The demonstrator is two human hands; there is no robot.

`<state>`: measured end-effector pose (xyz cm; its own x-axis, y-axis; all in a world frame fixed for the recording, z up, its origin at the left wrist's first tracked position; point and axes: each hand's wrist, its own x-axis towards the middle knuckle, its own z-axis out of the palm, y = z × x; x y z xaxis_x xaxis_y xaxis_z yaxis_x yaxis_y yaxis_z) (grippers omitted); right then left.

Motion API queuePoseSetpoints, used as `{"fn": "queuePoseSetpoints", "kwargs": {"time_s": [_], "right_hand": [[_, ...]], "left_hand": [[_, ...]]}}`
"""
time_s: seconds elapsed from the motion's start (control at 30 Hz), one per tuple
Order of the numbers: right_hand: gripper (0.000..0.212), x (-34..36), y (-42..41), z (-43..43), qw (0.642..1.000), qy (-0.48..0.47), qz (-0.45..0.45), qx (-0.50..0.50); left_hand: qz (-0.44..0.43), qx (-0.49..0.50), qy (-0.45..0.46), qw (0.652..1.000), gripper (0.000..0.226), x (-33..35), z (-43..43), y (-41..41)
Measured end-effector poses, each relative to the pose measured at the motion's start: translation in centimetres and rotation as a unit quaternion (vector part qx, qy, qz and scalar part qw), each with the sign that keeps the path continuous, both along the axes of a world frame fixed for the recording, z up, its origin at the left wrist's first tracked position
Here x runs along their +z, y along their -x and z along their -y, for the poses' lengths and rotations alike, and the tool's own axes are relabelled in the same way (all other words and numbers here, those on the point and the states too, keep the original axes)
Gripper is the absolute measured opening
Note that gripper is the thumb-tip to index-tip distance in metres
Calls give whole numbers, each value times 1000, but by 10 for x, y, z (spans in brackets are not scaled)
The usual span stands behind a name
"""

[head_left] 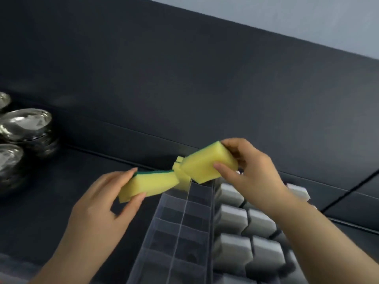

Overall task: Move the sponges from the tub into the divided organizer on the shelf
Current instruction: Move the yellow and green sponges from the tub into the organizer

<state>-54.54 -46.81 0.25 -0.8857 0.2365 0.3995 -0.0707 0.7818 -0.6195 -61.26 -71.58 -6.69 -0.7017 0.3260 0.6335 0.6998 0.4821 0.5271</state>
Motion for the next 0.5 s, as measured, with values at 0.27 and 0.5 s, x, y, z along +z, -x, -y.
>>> {"fn": "queuePoseSetpoints", "kwargs": {"time_s": [0.27, 0.5], "right_hand": [[46, -53, 72, 27, 976, -150, 151, -44], [48, -70, 90, 30, 955, -158, 235, -89]], "left_hand": [[12, -61, 45, 997, 43, -15, 50, 42], [7, -95, 43, 995, 44, -16, 71, 67]]}}
